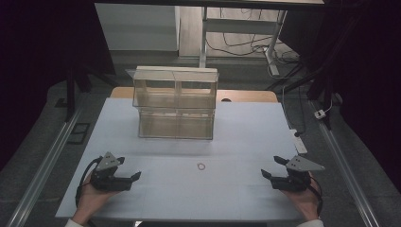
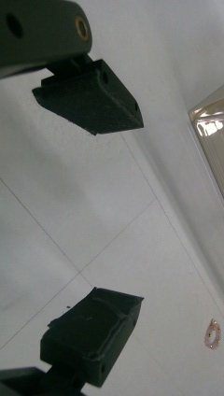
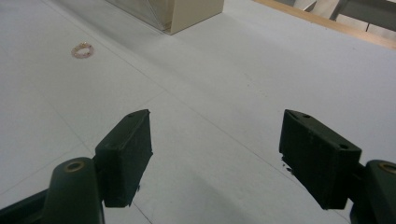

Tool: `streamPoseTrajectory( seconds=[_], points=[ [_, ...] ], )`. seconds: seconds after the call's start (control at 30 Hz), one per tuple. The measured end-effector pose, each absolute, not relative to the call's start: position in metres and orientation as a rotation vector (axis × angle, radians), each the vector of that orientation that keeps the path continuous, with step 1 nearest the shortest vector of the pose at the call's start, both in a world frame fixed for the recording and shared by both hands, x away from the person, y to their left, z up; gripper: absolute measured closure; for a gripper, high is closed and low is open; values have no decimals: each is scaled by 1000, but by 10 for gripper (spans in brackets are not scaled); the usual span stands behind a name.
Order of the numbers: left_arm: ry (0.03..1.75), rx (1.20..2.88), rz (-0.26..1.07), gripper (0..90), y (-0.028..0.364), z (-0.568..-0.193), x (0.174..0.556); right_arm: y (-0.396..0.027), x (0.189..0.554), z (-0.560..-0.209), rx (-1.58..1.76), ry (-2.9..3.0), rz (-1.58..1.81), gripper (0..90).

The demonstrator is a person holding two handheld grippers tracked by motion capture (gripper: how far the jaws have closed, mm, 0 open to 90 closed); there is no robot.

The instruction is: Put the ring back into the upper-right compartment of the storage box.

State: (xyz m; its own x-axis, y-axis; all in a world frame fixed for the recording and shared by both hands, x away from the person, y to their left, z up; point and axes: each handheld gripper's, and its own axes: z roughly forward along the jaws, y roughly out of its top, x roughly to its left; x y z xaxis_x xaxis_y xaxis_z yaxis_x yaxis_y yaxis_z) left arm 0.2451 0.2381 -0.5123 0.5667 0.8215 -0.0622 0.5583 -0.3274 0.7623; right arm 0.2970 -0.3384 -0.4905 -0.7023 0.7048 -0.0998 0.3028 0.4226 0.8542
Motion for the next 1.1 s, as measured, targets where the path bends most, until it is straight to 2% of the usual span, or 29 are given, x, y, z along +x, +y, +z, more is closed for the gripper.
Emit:
streamPoseTrajectory(
  seconds=[0.37,0.5,1.1],
  points=[
    [1122,2027,380,142,232,-515,250,-340,297,-493,889,2221,1261,275],
    [1087,2048,423,153,234,-513,243,-338,303,-495,893,2229,1232,277],
    [1051,2078,422,154,230,-516,242,-327,301,-493,877,2249,1226,290]
  ],
)
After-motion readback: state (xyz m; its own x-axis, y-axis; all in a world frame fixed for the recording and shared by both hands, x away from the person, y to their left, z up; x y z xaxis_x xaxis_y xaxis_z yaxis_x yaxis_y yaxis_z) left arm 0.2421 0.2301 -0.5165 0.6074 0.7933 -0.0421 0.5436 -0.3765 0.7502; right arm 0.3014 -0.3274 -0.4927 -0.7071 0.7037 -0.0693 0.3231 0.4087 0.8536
